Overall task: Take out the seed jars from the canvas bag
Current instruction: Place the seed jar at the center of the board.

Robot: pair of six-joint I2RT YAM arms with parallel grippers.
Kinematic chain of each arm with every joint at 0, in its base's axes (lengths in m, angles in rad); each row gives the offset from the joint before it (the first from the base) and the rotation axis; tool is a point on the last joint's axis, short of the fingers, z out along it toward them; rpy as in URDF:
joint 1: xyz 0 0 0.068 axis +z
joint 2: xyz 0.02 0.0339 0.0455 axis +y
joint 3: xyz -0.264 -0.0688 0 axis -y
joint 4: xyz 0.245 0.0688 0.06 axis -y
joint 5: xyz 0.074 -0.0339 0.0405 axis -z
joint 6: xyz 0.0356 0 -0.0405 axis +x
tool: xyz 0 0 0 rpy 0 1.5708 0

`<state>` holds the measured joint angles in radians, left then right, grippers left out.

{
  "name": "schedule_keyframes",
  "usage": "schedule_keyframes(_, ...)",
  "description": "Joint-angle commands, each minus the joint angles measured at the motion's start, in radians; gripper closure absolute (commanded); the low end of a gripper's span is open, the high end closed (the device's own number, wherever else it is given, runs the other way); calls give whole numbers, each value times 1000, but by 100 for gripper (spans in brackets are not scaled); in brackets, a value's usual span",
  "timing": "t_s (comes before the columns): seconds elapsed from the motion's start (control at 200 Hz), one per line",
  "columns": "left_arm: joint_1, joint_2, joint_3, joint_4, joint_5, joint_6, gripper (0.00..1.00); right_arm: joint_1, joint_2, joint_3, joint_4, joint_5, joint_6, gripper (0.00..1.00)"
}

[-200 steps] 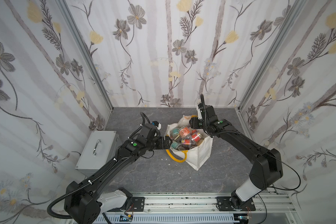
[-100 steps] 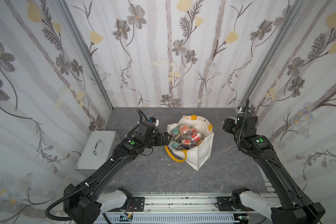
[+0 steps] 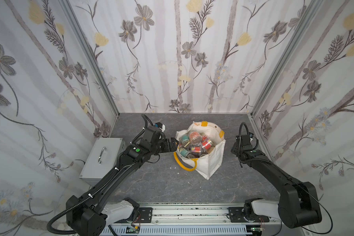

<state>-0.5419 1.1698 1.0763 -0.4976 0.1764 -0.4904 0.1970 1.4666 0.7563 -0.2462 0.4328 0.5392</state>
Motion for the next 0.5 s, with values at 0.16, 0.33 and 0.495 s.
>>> schedule_keyframes(0.16,2,-6,-16,19,7,1,0,-4,112,-38,170,-10,48,30)
schedule_keyframes(0.33,2,25,7,3,24,-6,0,-5,124,-19,145,-36,43,20)
schedule_keyframes(0.495,2,39,9,-1,23,13,0,-2,60,61,21,-81,-2,5)
